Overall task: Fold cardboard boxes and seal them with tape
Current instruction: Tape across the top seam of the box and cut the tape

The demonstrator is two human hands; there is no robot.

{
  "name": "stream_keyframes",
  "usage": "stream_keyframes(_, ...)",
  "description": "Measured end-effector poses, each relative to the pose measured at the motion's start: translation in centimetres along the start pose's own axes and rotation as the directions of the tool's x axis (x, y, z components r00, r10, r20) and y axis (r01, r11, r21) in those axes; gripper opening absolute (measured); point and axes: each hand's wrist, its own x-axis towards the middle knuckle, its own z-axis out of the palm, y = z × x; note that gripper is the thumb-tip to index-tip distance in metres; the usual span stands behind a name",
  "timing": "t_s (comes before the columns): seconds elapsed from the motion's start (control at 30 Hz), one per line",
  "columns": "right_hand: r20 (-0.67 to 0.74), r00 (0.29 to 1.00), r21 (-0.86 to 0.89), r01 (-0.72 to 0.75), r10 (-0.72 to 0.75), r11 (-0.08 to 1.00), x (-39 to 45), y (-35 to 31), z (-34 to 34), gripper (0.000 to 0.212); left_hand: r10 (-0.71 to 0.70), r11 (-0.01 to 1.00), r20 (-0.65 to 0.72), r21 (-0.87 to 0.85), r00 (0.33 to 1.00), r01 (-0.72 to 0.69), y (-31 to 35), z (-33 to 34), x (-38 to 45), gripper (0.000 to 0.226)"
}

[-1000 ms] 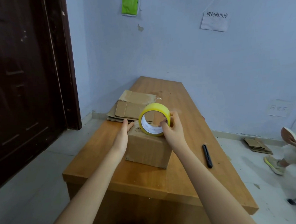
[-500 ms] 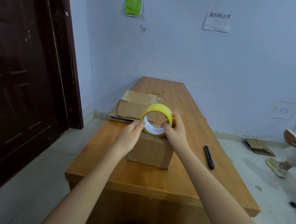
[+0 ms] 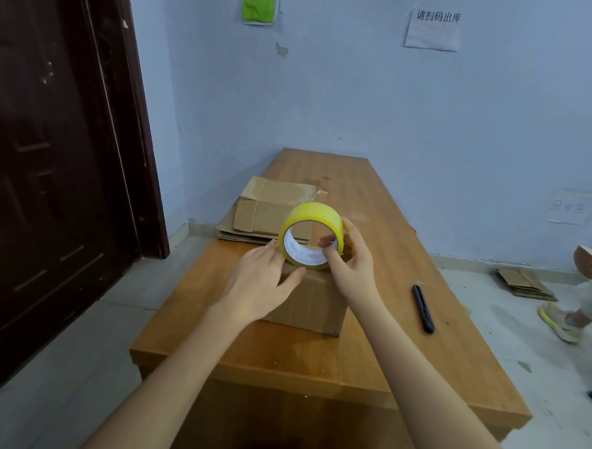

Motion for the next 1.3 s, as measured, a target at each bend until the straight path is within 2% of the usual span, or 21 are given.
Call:
stream_keyframes(0.1, -0.033, 0.999, 0.032, 0.025, -0.024, 0.999, 0.0, -0.2, -0.1, 0.043, 0.002, 0.998, 0.028, 0.066, 1.000, -0.004, 0.2, -0.3, 0.0, 0.061)
stream_keyframes(0.3, -0.120, 0.992, 0.137, -0.029, 0.046, 0.990, -0.2, -0.4, -0.1, 0.042, 0.029, 0.987, 0.021, 0.160, 0.999, -0.032, 0.5, -0.4, -0.1, 0.065)
stream_keyframes(0.4, -0.244, 0.950, 0.335, -0.106, 0.195, 0.936, -0.3, -0.6, -0.2, 0.041, 0.046, 0.985, 0.024, 0.164, 0.999, -0.050, 0.5, -0.4, -0.1, 0.086)
stream_keyframes(0.47, -0.268, 0.923, 0.448, -0.134, 0.276, 0.884, -0.4, -0.6, -0.2, 0.043, 0.049, 0.983, 0.022, 0.179, 0.999, -0.052, 0.5, -0.3, 0.0, 0.095)
stream_keyframes(0.53, -0.276, 0.923, 0.436, -0.129, 0.269, 0.891, -0.5, -0.5, -0.1, 0.043, 0.048, 0.980, 0.029, 0.191, 0.998, -0.053, 0.5, -0.2, 0.1, 0.092)
stream_keyframes(0.6, -0.276, 0.942, 0.328, -0.096, 0.192, 0.940, -0.6, -0.5, 0.0, 0.040, 0.046, 0.979, 0.030, 0.199, 0.998, -0.051, 0.4, -0.1, 0.1, 0.085)
stream_keyframes(0.67, -0.217, 0.967, 0.191, -0.092, 0.134, 0.977, -0.6, -0.1, 0.1, 0.041, 0.040, 0.976, 0.029, 0.212, 0.999, -0.045, 0.4, -0.1, 0.1, 0.080)
stream_keyframes(0.73, -0.130, 0.978, 0.112, -0.148, 0.163, 0.983, -0.5, 0.2, -0.1, 0.037, 0.042, 0.976, 0.021, 0.212, 0.999, -0.045, 0.4, 0.0, 0.1, 0.091)
stream_keyframes(0.8, -0.082, 0.975, 0.083, -0.202, 0.209, 0.976, -0.5, 0.4, -0.1, 0.018, 0.039, 0.979, 0.016, 0.201, 0.999, -0.042, 0.3, 0.1, 0.0, 0.099)
stream_keyframes(0.87, -0.095, 0.967, 0.095, -0.226, 0.235, 0.969, -0.6, 0.4, 0.1, 0.005, 0.042, 0.982, 0.016, 0.182, 0.999, -0.044, 0.3, 0.0, 0.0, 0.098)
stream_keyframes(0.93, -0.170, 0.941, 0.194, -0.261, 0.294, 0.946, -0.7, 0.4, 0.3, 0.008, 0.047, 0.984, 0.030, 0.172, 0.998, -0.051, 0.2, -0.1, 0.0, 0.086)
stream_keyframes(1.03, -0.269, 0.809, 0.526, -0.331, 0.523, 0.783, -0.2, -0.1, 0.0, 0.008, 0.044, 0.985, 0.055, 0.164, 0.998, -0.052, 0.2, -0.4, -0.1, 0.067)
stream_keyframes(1.07, -0.269, 0.792, 0.557, -0.337, 0.549, 0.759, -0.2, -0.1, -0.2, 0.009, 0.045, 0.984, 0.057, 0.171, 0.997, -0.054, 0.2, -0.4, -0.1, 0.066)
stream_keyframes(1.3, -0.310, 0.839, 0.467, -0.276, 0.448, 0.840, -0.8, 0.4, 0.0, 0.008, 0.039, 0.985, 0.088, 0.166, 0.995, -0.054, 0.0, -0.2, 0.0, 0.071)
